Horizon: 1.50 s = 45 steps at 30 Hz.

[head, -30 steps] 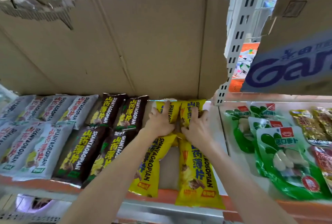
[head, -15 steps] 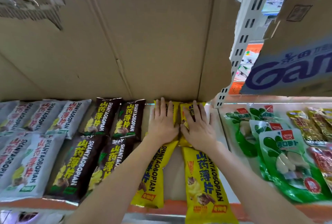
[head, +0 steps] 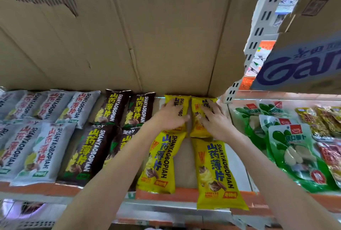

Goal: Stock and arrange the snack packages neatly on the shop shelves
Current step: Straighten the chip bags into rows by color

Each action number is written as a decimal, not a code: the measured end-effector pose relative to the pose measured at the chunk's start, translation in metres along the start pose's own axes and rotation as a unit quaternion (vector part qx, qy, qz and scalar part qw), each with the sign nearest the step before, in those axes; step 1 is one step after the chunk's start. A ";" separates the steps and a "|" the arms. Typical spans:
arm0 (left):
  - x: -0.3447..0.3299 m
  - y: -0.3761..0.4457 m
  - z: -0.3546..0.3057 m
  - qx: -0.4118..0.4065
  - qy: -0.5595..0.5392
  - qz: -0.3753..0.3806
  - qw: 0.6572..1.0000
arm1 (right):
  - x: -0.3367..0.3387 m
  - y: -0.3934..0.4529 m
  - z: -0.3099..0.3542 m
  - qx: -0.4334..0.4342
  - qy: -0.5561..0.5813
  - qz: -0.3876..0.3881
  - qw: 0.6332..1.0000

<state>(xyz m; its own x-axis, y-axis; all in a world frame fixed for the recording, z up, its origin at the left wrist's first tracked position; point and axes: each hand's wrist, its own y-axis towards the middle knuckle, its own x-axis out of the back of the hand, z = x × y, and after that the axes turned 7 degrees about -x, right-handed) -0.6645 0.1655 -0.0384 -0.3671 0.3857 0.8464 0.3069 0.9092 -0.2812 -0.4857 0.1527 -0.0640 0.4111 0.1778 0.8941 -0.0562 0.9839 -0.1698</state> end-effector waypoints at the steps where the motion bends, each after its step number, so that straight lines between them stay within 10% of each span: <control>1: -0.005 -0.017 -0.001 -0.011 0.002 -0.035 0.999 | 0.001 -0.014 0.001 0.014 0.004 -0.024 1.000; 8: -0.084 -0.129 0.002 -0.014 0.097 -0.110 0.989 | -0.019 -0.128 -0.006 -0.017 -0.125 -0.011 0.992; 18: -0.083 -0.136 -0.001 -0.070 -0.025 -0.223 0.972 | -0.025 -0.144 0.001 0.037 0.106 -0.129 0.985; 27: -0.105 -0.117 0.003 -0.073 0.097 -0.197 0.973 | -0.053 -0.123 0.008 -0.001 -0.119 -0.097 0.988; 35: -0.099 -0.104 0.001 -0.067 0.162 -0.134 0.975 | -0.057 -0.103 0.010 -0.006 -0.124 -0.053 0.991; 45: -0.109 -0.140 0.004 -0.214 0.109 -0.246 0.939 | -0.057 -0.149 0.017 0.029 -0.075 -0.130 0.988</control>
<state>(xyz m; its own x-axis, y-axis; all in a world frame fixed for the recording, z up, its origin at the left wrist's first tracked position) -0.6707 -0.0031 -0.0934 -0.3826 -0.1479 0.9120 0.4896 0.8047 0.3359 -0.5161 -0.0038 -0.0825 0.2784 -0.0847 0.9567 -0.0200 0.9954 0.0940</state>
